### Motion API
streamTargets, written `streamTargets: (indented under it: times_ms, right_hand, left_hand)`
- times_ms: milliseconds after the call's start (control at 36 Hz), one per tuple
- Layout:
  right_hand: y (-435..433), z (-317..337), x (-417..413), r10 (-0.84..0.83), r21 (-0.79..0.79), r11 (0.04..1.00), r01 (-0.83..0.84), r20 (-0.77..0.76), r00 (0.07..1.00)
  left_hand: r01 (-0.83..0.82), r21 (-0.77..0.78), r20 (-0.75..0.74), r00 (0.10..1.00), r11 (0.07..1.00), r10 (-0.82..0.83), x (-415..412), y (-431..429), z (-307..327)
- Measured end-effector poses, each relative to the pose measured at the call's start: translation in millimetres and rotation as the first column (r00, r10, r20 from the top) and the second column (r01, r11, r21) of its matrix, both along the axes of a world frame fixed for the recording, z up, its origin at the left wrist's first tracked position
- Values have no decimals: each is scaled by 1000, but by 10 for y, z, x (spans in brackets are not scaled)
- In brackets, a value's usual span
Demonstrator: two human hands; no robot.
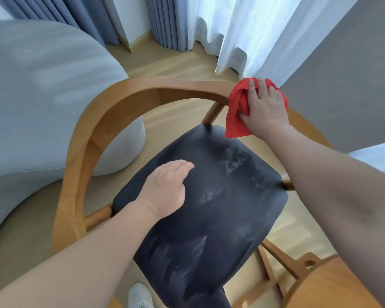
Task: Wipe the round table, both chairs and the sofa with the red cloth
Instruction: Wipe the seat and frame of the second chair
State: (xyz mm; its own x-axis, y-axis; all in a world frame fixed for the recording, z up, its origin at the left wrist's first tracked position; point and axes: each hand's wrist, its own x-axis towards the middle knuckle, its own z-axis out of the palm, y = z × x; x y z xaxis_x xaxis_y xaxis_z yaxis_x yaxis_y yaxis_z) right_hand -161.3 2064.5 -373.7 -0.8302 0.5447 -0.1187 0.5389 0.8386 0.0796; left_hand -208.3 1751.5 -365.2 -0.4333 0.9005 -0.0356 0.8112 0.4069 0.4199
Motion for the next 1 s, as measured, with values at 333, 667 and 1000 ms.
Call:
streamTargets:
  times_ms: [333,667,1000]
  right_hand:
    - [70,61,575,-92,-19,996,93,36,995]
    - [95,94,978,-155,-14,988,156,56,986]
    - [69,109,1424,-233,-25,972,234,33,972]
  left_hand:
    - [48,30,53,997,998,-50,349,242,-13]
    - [97,39,45,994,994,-99,572,406,13]
    - [142,9,55,988,990,-143,692,505,53]
